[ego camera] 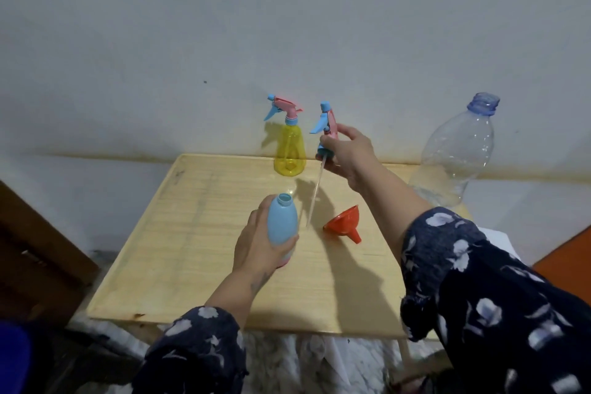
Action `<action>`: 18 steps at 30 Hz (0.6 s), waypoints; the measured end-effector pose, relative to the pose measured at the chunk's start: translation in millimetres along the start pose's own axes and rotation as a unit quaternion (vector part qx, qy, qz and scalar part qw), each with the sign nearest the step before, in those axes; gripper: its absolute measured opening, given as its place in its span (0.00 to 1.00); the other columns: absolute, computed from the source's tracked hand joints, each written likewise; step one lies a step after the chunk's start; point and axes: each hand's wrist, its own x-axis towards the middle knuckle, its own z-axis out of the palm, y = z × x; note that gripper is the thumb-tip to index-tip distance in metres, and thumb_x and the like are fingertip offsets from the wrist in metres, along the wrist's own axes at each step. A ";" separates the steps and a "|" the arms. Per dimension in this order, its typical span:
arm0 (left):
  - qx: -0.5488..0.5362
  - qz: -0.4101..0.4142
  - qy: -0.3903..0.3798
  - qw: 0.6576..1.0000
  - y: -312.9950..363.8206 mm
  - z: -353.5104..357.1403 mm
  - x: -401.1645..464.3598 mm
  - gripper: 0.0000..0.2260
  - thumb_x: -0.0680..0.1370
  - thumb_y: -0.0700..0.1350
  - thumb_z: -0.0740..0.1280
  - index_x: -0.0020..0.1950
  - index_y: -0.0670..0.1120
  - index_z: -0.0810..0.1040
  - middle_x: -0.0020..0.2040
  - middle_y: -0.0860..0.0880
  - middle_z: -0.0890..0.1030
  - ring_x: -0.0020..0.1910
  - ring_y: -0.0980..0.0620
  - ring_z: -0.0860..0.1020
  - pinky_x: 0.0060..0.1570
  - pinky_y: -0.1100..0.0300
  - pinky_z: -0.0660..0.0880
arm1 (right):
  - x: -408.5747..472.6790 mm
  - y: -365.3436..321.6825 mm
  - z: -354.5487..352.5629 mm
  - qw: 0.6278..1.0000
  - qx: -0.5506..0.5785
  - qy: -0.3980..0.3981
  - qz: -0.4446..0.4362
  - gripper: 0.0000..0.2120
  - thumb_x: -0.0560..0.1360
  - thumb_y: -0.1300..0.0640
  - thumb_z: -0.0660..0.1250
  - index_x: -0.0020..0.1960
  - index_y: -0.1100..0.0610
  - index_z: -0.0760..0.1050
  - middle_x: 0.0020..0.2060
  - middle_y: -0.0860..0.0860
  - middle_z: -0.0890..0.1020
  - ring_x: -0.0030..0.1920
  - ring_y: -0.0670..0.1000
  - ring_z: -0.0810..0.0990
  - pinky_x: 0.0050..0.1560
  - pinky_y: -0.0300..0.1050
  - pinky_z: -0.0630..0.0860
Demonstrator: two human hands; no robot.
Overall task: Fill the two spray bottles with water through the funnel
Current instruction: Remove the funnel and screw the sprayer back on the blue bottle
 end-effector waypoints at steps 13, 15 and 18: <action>0.051 0.011 0.003 0.999 32.1 -31.6 -0.2 0.34 0.67 0.58 0.71 0.66 0.72 0.55 0.55 0.58 0.70 0.49 0.51 0.76 0.36 0.65 0.73 | -11.8 -48.4 27.5 0.962 -0.052 0.094 -0.253 0.17 0.69 0.56 0.71 0.54 0.47 0.70 0.36 0.56 0.81 0.42 0.58 0.83 0.49 0.55 0.79; 0.055 0.018 0.010 0.998 37.7 -33.4 2.9 0.34 0.67 0.59 0.71 0.67 0.71 0.55 0.57 0.57 0.70 0.51 0.50 0.76 0.48 0.56 0.74 | -17.1 -44.3 30.7 0.959 -0.068 0.085 -0.261 0.18 0.69 0.56 0.72 0.55 0.47 0.69 0.37 0.56 0.82 0.42 0.56 0.82 0.47 0.52 0.79; 0.032 0.021 0.024 0.999 48.6 -36.2 11.7 0.35 0.66 0.60 0.71 0.68 0.69 0.57 0.59 0.57 0.72 0.53 0.50 0.76 0.51 0.51 0.76 | -27.3 -30.4 35.0 0.962 -0.078 0.055 -0.257 0.20 0.69 0.55 0.74 0.57 0.49 0.69 0.37 0.50 0.79 0.40 0.51 0.80 0.39 0.38 0.74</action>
